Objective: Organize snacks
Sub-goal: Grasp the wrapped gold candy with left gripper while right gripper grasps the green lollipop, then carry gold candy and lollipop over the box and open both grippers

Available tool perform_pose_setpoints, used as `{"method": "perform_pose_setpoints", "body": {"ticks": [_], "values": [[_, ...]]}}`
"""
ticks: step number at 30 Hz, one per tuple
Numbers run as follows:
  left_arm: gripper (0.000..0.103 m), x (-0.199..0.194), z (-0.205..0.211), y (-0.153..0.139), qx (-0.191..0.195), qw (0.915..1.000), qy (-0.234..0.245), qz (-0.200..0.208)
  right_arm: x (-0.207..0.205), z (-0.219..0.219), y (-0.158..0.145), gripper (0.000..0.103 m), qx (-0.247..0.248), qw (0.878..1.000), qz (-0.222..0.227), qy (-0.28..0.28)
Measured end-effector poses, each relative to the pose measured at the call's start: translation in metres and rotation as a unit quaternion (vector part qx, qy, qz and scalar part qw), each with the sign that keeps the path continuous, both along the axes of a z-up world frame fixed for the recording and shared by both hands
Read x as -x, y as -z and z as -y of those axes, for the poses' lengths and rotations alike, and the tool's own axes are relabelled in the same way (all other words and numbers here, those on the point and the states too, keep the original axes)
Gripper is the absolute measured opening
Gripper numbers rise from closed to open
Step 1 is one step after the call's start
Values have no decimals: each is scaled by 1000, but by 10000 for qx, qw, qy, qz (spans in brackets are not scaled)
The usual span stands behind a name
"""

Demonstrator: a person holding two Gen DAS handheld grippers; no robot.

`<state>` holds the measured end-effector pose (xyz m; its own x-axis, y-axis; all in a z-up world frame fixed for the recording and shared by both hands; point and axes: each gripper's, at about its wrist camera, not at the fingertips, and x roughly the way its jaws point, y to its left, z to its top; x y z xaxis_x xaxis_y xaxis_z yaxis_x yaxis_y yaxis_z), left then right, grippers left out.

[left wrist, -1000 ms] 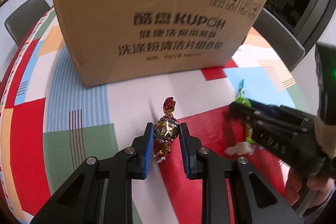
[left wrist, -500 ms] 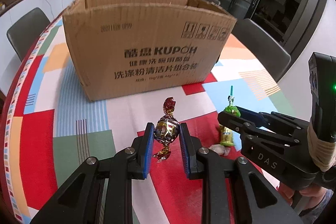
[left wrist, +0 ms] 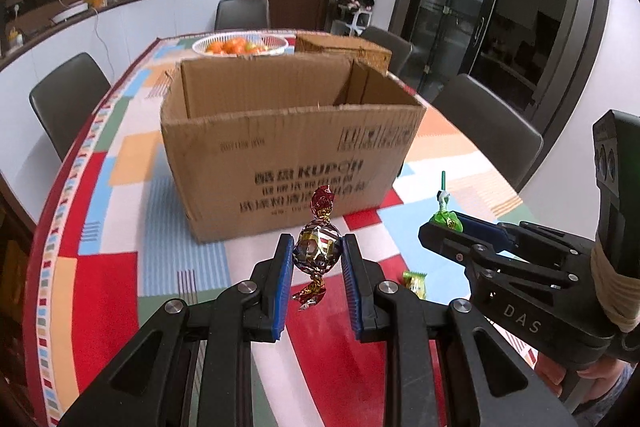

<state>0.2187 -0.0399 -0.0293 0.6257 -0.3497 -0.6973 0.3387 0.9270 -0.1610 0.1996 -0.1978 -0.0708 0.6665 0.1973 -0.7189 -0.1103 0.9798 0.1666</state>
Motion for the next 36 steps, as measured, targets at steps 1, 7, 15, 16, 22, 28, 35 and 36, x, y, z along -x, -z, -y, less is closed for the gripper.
{"method": "perform_pose_setpoints", "body": {"ticks": [1,7,15,16,22,28,35,36], "values": [[24,0,-1,-3,10,10000,-3,25,0,-1,-3,26,-8,10000,46,-10],[24,5,-4,-26,34,9994,-32,354,-1,-5,-21,26,-23,9995,300,-79],[24,2,-6,-50,-16,9974,-115,706,-5,-7,-40,26,-29,9982,575,-137],[24,1,-7,-53,-30,9972,-136,736,-6,-7,-42,26,-24,9981,605,-142],[24,-3,-13,-65,-85,9956,-255,901,-14,-10,-58,26,22,9961,856,-187],[25,-14,-20,-78,-47,9939,-362,1044,-23,-15,-77,26,89,9933,1120,-265],[25,-35,-23,-85,-72,9934,-387,1080,-42,-20,-90,26,128,9914,1258,-330],[25,-38,-22,-85,-102,9933,-382,1086,-45,-20,-90,26,129,9915,1248,-334]]}}
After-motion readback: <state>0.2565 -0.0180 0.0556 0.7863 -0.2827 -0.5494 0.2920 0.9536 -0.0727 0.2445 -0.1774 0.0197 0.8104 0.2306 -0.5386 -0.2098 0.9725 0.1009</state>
